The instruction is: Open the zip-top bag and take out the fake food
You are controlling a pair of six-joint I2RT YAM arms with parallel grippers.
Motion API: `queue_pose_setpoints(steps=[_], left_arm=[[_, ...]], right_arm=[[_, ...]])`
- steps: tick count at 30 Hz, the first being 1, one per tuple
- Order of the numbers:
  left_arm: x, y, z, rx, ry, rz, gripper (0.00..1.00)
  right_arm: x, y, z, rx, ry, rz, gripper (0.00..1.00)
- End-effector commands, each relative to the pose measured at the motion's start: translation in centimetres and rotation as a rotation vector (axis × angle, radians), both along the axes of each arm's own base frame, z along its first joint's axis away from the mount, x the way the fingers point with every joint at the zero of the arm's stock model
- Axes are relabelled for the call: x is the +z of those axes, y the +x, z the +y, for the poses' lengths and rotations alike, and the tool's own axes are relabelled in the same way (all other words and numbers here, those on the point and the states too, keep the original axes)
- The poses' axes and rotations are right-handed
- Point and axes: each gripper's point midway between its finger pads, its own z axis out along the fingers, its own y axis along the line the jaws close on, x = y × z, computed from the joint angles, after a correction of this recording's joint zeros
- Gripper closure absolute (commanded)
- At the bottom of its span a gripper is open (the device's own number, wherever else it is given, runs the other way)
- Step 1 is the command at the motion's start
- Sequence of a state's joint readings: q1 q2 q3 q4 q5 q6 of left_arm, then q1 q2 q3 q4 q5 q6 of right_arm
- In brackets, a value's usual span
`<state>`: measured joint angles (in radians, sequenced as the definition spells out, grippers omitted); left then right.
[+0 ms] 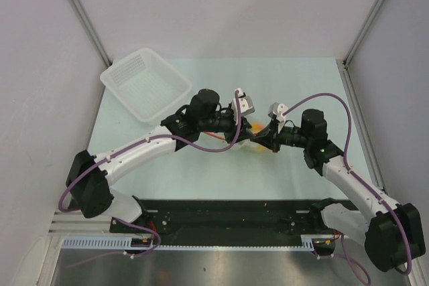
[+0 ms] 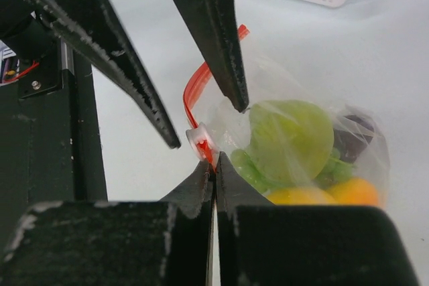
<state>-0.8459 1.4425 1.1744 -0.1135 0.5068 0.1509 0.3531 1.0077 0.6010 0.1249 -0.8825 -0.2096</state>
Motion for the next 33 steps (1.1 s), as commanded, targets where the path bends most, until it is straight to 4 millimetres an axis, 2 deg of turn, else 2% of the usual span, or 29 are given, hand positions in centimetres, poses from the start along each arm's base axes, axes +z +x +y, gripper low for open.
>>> queue_pose_setpoints(steps=[1,4,5,10,11,16,17,25,26,29,33], left_arm=[[0.2,-0.6,-1.0,-0.069,-0.023,-0.013,0.57],[-0.5,-0.9,-1.0,-0.084,-0.009,0.011,0.56],[-0.7,-0.9,-1.0,-0.082,-0.005,0.014,0.59],[-0.8,-0.4,-1.0,-0.06,-0.003,0.007,0.77],[-0.7,-0.4,-1.0,-0.057,-0.005,0.005,0.85],[-0.3,-0.1,-0.9,-0.039,-0.005,-0.012,0.97],[-0.5,0.0,-0.8,-0.038,0.002,-0.015,1.0],[-1.7,1.3,1.2,0.06,0.035,0.014,1.0],[-1.8,1.5,1.5,0.078,0.036,0.028,1.0],[-2.2,1.8,2.4,0.133,0.041,0.078,1.0],[-2.9,2.5,4.8,0.267,0.07,0.125,1.0]], right_arm=[[2.6,0.4,0.4,0.027,0.046,-0.053,1.0],[2.7,0.4,0.5,0.027,0.052,-0.056,1.0],[2.8,0.3,0.5,0.029,0.052,-0.056,1.0],[3.0,0.2,0.5,0.032,0.058,-0.06,1.0],[3.0,0.3,0.5,0.031,0.058,-0.06,1.0],[2.8,0.3,0.2,0.012,0.059,-0.057,1.0],[3.3,0.7,0.0,-0.002,0.073,-0.073,1.0],[4.1,1.2,-1.9,-0.081,0.163,-0.035,1.0],[4.7,1.5,-2.2,-0.09,0.181,-0.054,1.0],[4.7,2.6,-3.6,-0.165,0.195,-0.028,1.0],[4.6,4.5,-5.7,-0.278,0.201,0.0,1.0]])
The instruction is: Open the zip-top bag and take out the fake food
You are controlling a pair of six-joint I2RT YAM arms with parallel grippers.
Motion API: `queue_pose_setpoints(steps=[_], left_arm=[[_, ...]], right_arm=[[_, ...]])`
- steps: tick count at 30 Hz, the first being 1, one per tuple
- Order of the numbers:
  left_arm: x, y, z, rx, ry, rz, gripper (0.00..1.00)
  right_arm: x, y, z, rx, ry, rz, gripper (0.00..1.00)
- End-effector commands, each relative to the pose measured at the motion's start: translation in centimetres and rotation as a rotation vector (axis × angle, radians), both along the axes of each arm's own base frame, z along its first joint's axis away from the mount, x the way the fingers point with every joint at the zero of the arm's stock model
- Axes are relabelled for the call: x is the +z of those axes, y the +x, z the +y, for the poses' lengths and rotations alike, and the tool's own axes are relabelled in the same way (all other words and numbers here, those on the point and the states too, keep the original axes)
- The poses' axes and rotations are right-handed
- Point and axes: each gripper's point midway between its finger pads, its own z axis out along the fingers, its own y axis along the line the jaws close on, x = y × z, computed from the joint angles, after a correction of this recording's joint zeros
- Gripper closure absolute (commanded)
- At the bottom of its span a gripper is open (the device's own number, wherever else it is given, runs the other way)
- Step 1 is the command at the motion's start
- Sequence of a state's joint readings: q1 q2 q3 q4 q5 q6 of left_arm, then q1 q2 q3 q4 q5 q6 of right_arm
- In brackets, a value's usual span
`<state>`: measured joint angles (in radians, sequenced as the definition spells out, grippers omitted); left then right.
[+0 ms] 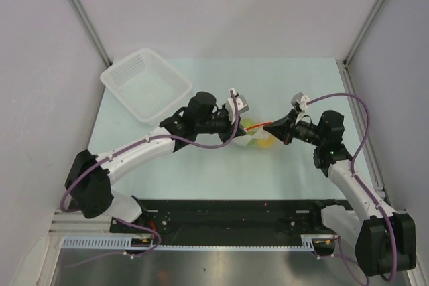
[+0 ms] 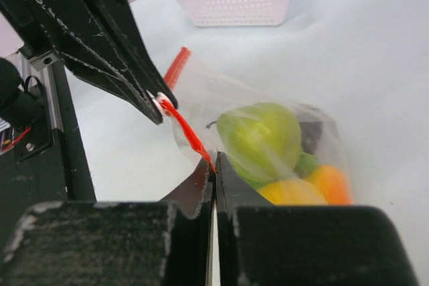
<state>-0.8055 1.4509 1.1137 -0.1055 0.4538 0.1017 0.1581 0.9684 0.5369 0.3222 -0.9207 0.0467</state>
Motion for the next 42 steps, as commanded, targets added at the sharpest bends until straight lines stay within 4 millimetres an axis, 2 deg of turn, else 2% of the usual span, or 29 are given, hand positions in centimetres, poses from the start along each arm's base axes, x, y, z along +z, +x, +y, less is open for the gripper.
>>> queue_pose_setpoints(steps=[1,6,9,14,20,24,28,30,31,33,34,37,39,40,42], left_arm=[[-0.6,1.0,3.8,0.191,0.042,0.069,1.0],[-1.7,1.3,6.7,0.357,0.079,0.133,1.0],[-3.5,1.9,9.2,0.514,0.128,0.156,1.0],[-5.1,2.3,12.6,0.674,0.194,0.152,1.0],[-5.8,2.5,15.2,0.785,0.226,0.169,1.0],[-5.3,2.7,15.3,0.795,0.195,0.162,1.0],[-3.0,3.3,13.9,0.743,0.109,0.115,1.0],[-2.0,3.6,13.5,0.728,0.087,0.092,1.0],[-1.7,3.8,13.3,0.716,0.086,0.072,1.0],[-1.5,4.3,13.3,0.714,0.107,0.046,1.0],[-1.6,4.4,13.4,0.714,0.12,0.042,1.0],[-2.1,4.5,13.4,0.703,0.148,0.033,1.0],[-2.6,4.3,13.5,0.69,0.155,0.028,1.0],[-2.5,4.3,13.4,0.685,0.145,0.024,1.0],[-2.6,4.1,13.3,0.673,0.141,0.019,1.0]], right_arm=[[2.5,2.2,-2.3,-0.131,0.042,-0.056,1.0],[2.1,4.5,-4.1,-0.236,0.032,-0.021,1.0],[2.1,5.1,-4.4,-0.253,0.019,-0.033,1.0],[1.3,5.1,-4.8,-0.273,-0.009,-0.023,1.0],[1.1,5.2,-5.6,-0.321,-0.04,-0.028,1.0],[0.8,4.9,-5.5,-0.317,-0.034,0.011,1.0],[-0.5,3.5,-4.6,-0.289,-0.045,0.095,1.0],[-1.0,2.6,-4.5,-0.305,-0.054,0.153,0.77],[-1.0,2.3,-4.2,-0.31,-0.051,0.18,0.6],[-0.8,0.9,-3.7,-0.299,-0.048,0.271,0.48],[-0.7,0.0,-2.9,-0.268,-0.059,0.284,0.35],[-0.3,-1.8,-2.7,-0.283,-0.13,0.284,0.25],[-0.1,-2.4,-3.2,-0.306,-0.184,0.28,0.25],[1.4,-2.3,-3.4,-0.322,-0.187,0.239,0.25],[2.5,-2.6,-2.9,-0.292,-0.196,0.211,0.24]])
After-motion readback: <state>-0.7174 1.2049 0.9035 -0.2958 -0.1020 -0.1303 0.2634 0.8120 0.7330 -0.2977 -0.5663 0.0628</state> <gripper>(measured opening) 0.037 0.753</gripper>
